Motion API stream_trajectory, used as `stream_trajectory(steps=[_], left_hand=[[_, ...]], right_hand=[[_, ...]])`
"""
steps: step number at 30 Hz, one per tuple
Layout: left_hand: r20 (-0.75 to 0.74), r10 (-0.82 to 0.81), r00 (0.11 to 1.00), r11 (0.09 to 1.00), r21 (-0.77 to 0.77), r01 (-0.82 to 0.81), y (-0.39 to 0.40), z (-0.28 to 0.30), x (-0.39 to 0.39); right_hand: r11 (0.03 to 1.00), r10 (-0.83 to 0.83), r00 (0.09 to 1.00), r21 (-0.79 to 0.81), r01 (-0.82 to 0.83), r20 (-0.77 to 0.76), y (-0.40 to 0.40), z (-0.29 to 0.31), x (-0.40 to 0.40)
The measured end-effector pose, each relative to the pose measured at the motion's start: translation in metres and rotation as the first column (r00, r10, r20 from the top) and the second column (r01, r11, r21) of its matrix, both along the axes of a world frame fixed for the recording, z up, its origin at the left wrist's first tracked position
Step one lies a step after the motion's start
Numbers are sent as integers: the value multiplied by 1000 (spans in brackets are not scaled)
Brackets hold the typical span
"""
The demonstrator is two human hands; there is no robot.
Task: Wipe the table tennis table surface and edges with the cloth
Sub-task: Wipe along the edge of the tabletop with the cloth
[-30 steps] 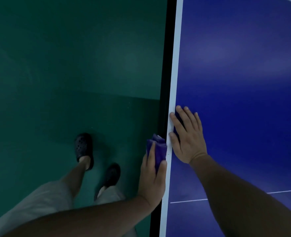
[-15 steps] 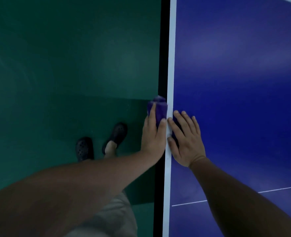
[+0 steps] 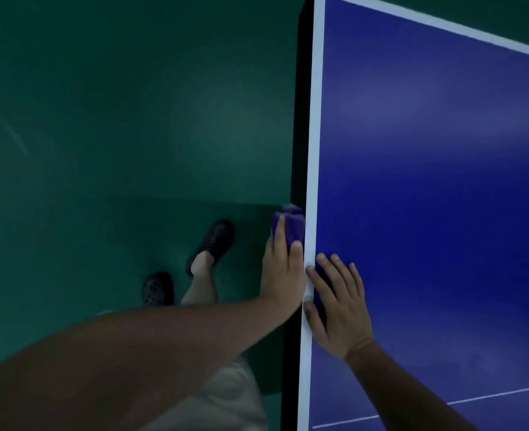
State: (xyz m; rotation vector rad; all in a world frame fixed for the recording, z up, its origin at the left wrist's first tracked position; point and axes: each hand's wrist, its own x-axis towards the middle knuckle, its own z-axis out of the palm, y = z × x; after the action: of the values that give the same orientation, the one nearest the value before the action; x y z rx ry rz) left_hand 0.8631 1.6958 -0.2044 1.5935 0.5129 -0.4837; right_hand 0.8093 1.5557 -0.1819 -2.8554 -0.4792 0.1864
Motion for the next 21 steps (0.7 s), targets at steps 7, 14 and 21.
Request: stream_trajectory(steps=[7, 14, 21], left_hand=[[75, 17, 997, 999, 49, -21, 4, -2, 46], [-66, 85, 994, 996, -16, -86, -2, -3, 66], [92, 147, 985, 984, 87, -155, 3, -11, 243]], right_hand=[[995, 29, 1000, 91, -28, -12, -5, 8, 69], [998, 34, 999, -57, -34, 2, 13, 3, 258], [997, -42, 999, -63, 42, 0, 18, -8, 283]])
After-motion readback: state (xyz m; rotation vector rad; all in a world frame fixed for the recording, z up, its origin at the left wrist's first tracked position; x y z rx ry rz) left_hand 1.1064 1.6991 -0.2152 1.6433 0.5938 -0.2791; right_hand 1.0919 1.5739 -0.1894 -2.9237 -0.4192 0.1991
